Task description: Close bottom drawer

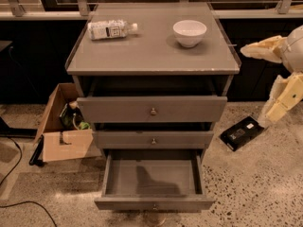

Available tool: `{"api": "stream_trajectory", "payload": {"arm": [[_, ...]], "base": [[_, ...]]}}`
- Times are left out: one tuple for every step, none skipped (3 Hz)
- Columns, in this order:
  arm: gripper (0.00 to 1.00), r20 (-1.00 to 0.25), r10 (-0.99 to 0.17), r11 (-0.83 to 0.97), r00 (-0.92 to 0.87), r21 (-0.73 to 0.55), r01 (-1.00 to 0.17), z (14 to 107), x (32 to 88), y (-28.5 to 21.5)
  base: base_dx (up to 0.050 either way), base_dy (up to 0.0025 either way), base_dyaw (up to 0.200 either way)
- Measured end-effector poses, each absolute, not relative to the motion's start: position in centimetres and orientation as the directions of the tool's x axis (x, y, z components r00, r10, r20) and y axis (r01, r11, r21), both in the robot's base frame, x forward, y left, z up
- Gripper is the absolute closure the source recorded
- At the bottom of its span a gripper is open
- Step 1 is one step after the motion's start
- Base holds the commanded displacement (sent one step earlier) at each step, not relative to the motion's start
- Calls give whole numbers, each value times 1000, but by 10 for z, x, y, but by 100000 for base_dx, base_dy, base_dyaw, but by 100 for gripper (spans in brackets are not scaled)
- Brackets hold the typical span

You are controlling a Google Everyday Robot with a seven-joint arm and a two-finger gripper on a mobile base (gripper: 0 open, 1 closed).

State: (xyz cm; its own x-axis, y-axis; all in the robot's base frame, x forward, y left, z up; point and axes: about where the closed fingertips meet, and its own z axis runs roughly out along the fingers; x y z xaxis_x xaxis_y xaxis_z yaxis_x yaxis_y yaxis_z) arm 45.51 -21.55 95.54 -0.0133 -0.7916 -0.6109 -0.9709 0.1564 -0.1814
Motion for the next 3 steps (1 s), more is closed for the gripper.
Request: {"api": "stream_trajectory", "payload": {"arm": [[0, -699, -714, 103, 35, -154, -983, 944, 458, -204], [0, -694, -718, 99, 45, -166, -981, 946, 458, -202], [0, -696, -717, 123, 34, -175, -977, 931, 454, -203]], "base": [[0, 0, 0], [0, 0, 0], [0, 0, 0]]}}
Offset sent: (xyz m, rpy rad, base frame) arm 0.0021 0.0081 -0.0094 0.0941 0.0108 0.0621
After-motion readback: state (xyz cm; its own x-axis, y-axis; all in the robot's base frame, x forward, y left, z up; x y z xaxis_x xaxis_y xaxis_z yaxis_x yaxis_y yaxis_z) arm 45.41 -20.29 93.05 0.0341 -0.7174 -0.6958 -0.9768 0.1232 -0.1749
